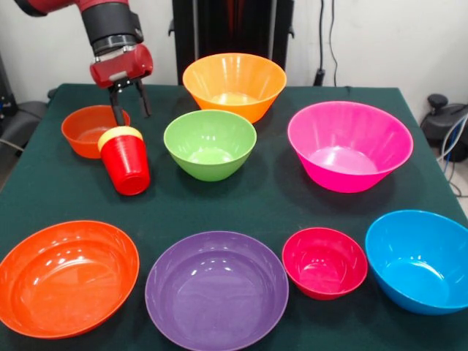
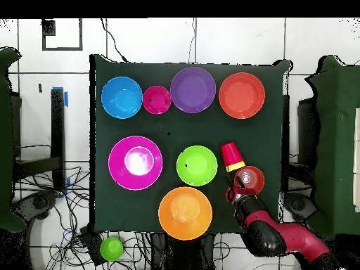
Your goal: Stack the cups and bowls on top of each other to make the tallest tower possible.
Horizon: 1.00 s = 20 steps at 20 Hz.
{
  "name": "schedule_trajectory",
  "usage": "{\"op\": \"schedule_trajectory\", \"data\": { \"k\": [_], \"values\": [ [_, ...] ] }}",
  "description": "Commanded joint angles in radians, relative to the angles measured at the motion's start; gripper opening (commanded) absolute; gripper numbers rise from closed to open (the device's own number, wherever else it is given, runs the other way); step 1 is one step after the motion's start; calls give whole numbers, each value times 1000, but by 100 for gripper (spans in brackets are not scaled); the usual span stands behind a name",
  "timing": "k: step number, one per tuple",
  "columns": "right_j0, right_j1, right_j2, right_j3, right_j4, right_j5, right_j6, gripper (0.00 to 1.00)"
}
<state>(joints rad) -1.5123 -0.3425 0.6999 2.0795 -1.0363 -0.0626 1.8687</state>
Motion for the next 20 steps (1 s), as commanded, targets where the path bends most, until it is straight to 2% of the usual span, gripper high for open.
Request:
{"op": "schedule_trajectory", "data": {
  "k": [1, 11, 20],
  "values": [
    [27, 26, 57, -138, -35, 143, -62, 100],
    [48, 88, 18, -188, -94, 85, -37, 100],
    [52, 118, 12, -197, -65, 64, -1, 100]
  ]
}}
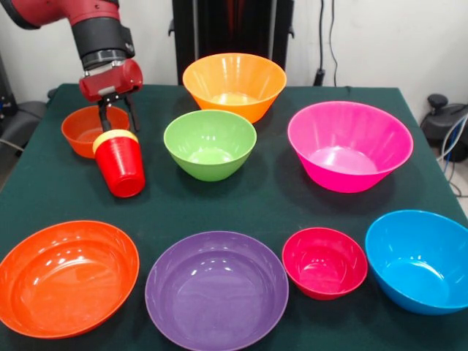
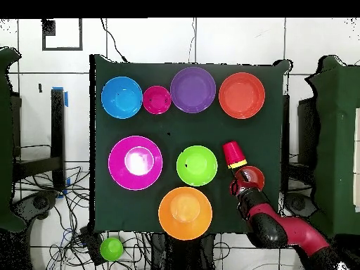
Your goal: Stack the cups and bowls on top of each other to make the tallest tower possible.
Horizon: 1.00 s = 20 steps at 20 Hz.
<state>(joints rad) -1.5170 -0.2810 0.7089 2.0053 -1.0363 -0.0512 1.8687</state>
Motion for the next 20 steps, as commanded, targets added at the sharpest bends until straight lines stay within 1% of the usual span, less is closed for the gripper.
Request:
{"op": "schedule_trajectory", "data": {
  "k": [1, 4, 13, 20],
  "values": [
    [53, 63, 4, -122, -63, 52, 1, 100],
    [51, 72, 7, -121, -53, 47, 11, 100],
    [62, 48, 7, -114, -33, 16, 38, 100],
    [121, -5, -44, -125, -19, -66, 73, 100]
  ]
}}
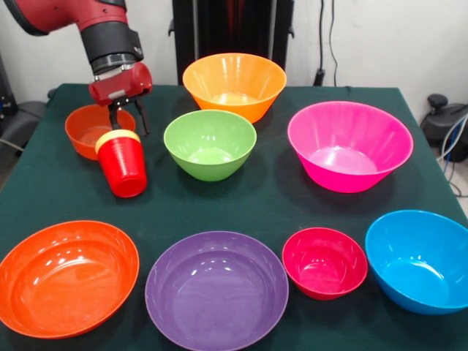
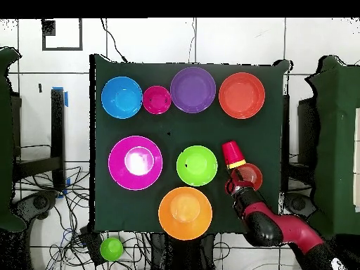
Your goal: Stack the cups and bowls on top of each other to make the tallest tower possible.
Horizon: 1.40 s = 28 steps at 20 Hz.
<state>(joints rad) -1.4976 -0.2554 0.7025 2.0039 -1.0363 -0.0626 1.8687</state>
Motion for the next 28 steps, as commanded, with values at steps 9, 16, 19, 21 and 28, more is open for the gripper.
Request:
{"op": "schedule_trajectory", "data": {
  "k": [9, 16, 19, 21, 28],
  "values": [
    [137, -118, -45, -97, 30, -96, 96, 100],
    [135, -159, -6, -99, 26, -51, 74, 100],
    [132, -155, 0, -105, 17, -50, 73, 100],
    [131, -154, 1, -103, 22, -65, 85, 100],
    [157, -149, -23, -102, 40, -117, 112, 100]
  ]
}}
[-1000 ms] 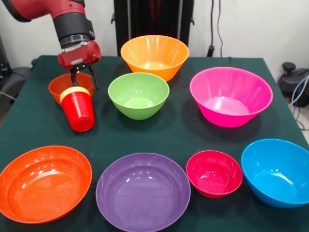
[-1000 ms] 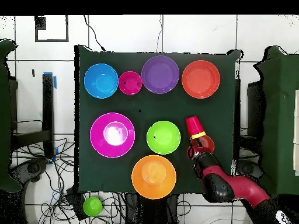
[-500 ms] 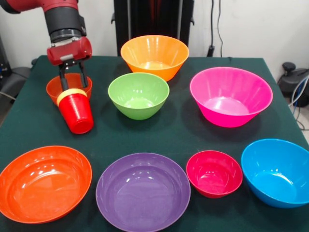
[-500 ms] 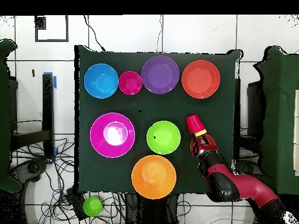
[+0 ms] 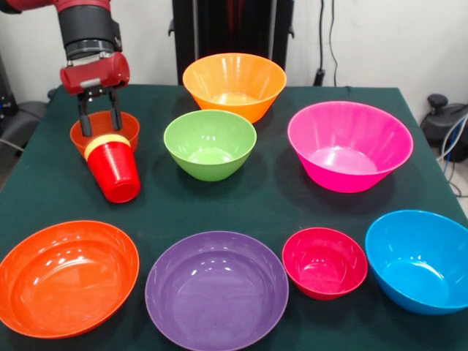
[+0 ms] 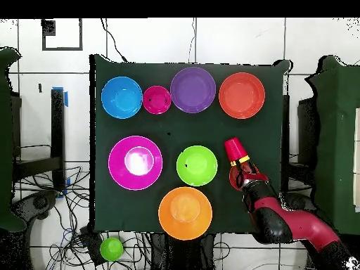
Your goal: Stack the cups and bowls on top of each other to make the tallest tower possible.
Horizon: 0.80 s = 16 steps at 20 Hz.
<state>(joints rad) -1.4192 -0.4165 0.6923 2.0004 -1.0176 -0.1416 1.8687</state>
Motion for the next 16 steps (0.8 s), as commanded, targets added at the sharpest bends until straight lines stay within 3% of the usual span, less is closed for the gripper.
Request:
{"op": "schedule_trajectory", "data": {
  "k": [1, 6, 16],
  "values": [
    [87, 22, -21, -105, 24, -48, 115, 100],
    [74, 44, -4, -103, 23, -51, 120, 100],
    [143, 50, -73, -101, 73, -74, 124, 100]
  ]
}}
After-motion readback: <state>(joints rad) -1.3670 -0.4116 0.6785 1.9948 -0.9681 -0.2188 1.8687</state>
